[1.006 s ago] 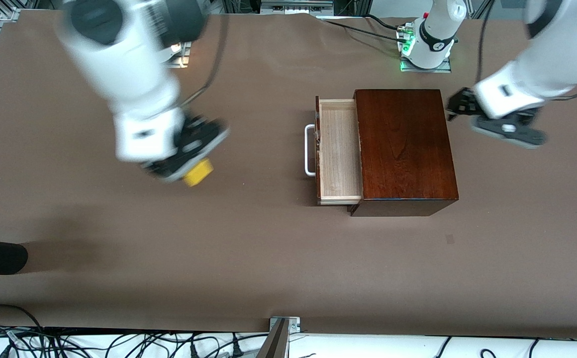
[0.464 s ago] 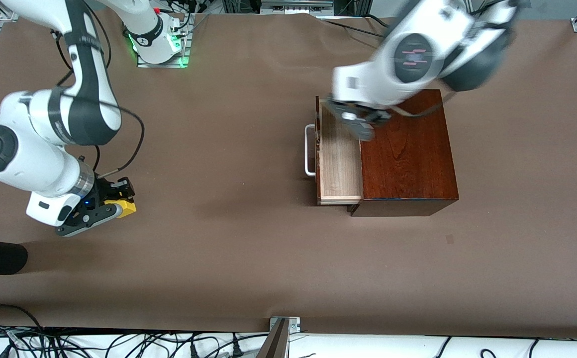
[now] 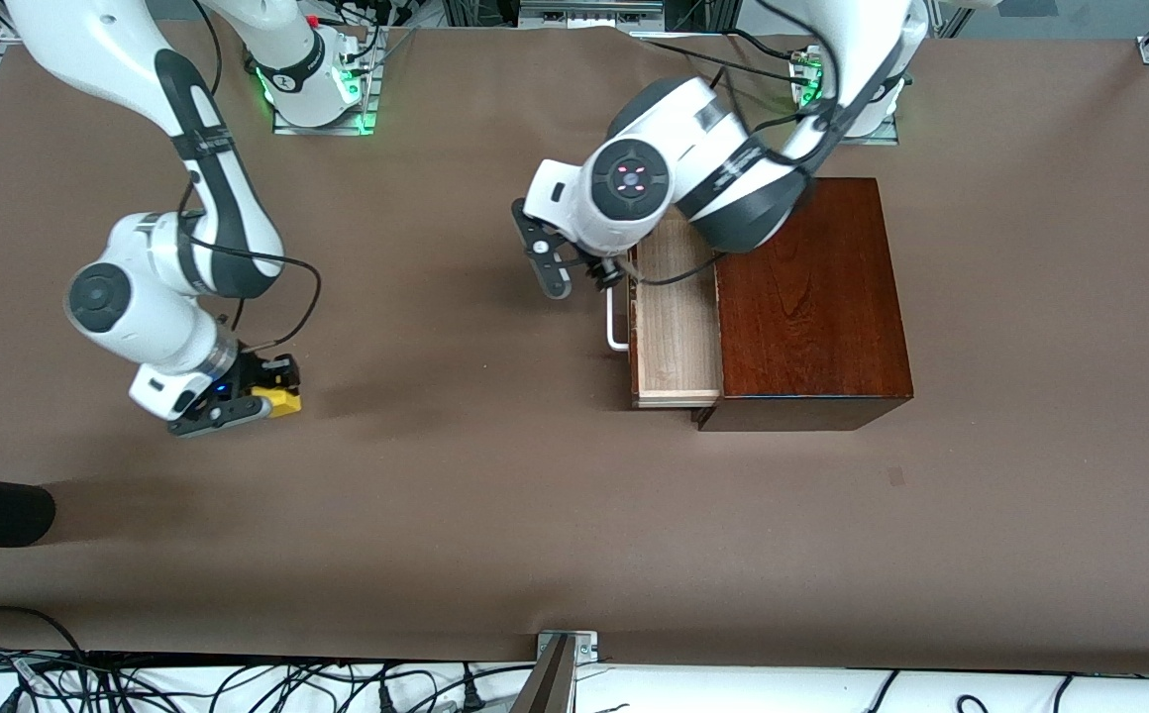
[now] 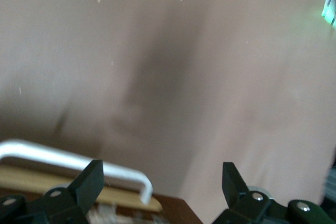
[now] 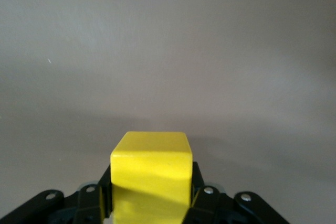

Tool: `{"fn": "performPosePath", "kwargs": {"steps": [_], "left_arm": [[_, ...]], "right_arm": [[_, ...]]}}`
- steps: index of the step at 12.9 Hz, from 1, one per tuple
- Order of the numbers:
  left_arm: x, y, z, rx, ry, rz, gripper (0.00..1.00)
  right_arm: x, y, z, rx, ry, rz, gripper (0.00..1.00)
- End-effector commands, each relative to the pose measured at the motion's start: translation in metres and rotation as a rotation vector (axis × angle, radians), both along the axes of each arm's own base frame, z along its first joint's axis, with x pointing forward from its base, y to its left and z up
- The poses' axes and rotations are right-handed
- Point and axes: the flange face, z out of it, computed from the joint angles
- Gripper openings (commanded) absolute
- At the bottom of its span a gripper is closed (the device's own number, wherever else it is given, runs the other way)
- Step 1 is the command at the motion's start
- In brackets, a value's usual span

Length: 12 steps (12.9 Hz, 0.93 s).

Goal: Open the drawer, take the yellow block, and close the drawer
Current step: 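Place the block with the right gripper while the left gripper pushes the drawer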

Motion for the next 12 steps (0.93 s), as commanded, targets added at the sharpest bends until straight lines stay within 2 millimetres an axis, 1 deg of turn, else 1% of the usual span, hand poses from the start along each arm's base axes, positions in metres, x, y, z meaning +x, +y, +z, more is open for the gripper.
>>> {"fn": "performPosePath", "kwargs": {"steps": [1,2,3,5,6,7,8,9,11,12], "left_arm": [[-0.002,-0.03,-0.013,-0.041,-0.154,-0.263,1.0],[-0.002,-0.032,-0.027,-0.038,-0.188,-0.362,1.0],[-0.001,-0.032,-0.042,-0.033,-0.18,-0.402,1.0],[-0.008,-0.026,-0.071,0.006,-0.137,-0.418,1.0],[-0.008,-0.019,-0.08,0.041,-0.136,-0.436,1.0],[-0.007,-0.012,-0.085,0.074,-0.131,-0.454,1.0],[-0.006,-0.004,-0.086,0.113,-0.107,-0.463,1.0],[-0.001,0.009,-0.088,0.156,-0.086,-0.464,1.0],[0.011,0.036,-0.084,0.207,-0.028,-0.467,1.0],[0.017,0.048,-0.077,0.217,-0.013,-0.462,1.0]], "right_arm": [[-0.021,-0.002,-0.02,0.02,-0.017,-0.062,0.0],[-0.023,-0.003,-0.028,0.019,-0.012,-0.072,0.0],[-0.024,-0.003,-0.033,0.018,-0.003,-0.098,0.0],[-0.031,-0.001,-0.05,0.016,0.005,-0.139,0.0],[-0.033,-0.002,-0.055,0.013,0.002,-0.148,0.0],[-0.034,-0.002,-0.056,0.013,0.005,-0.148,0.36],[-0.033,-0.001,-0.052,0.015,0.0,-0.148,0.9],[-0.031,0.003,-0.046,0.02,-0.01,-0.143,1.0],[-0.023,0.007,-0.003,0.037,-0.073,-0.125,1.0],[-0.021,0.008,0.024,0.045,-0.073,-0.12,1.0]]}}
